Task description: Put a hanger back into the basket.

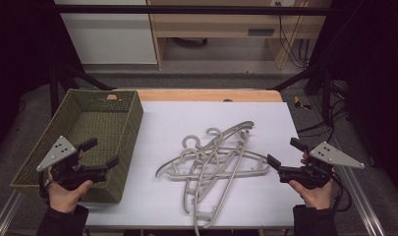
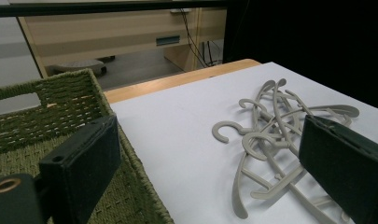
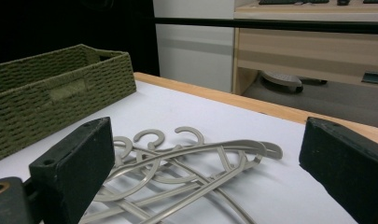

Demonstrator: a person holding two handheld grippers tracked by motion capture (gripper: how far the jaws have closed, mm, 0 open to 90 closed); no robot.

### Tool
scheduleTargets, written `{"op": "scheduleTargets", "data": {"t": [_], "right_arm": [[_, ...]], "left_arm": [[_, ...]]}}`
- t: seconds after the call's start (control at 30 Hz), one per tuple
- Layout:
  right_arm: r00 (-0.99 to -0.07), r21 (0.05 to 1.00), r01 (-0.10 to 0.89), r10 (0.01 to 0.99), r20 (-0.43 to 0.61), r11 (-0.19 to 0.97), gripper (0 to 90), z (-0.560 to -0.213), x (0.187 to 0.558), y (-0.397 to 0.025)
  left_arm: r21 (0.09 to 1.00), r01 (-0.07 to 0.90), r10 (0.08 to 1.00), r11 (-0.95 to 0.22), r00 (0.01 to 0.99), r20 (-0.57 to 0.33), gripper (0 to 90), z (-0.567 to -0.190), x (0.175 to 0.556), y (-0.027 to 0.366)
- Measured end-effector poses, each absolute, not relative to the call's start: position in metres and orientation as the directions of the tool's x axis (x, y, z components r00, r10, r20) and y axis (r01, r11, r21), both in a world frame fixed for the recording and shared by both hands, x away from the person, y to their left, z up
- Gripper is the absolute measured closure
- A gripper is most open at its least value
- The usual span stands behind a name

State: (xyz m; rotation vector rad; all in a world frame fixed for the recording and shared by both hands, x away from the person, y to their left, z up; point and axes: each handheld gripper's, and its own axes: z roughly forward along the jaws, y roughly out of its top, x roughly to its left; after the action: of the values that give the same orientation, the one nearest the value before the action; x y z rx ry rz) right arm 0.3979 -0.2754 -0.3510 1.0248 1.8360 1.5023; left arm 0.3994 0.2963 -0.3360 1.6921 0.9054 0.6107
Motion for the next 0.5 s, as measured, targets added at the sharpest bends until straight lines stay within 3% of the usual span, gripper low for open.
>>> {"op": "scheduleTargets", "data": {"t": [0.5], "right_arm": [[-0.553, 0.97, 0.223, 0.832, 0.046, 0.094, 3.3, -0.351, 0.398, -0.274]], "left_arm": [[0.934, 0.297, 0.785, -0.197, 0.618, -0.031, 6.0, -0.34, 0.397, 0.257]]}}
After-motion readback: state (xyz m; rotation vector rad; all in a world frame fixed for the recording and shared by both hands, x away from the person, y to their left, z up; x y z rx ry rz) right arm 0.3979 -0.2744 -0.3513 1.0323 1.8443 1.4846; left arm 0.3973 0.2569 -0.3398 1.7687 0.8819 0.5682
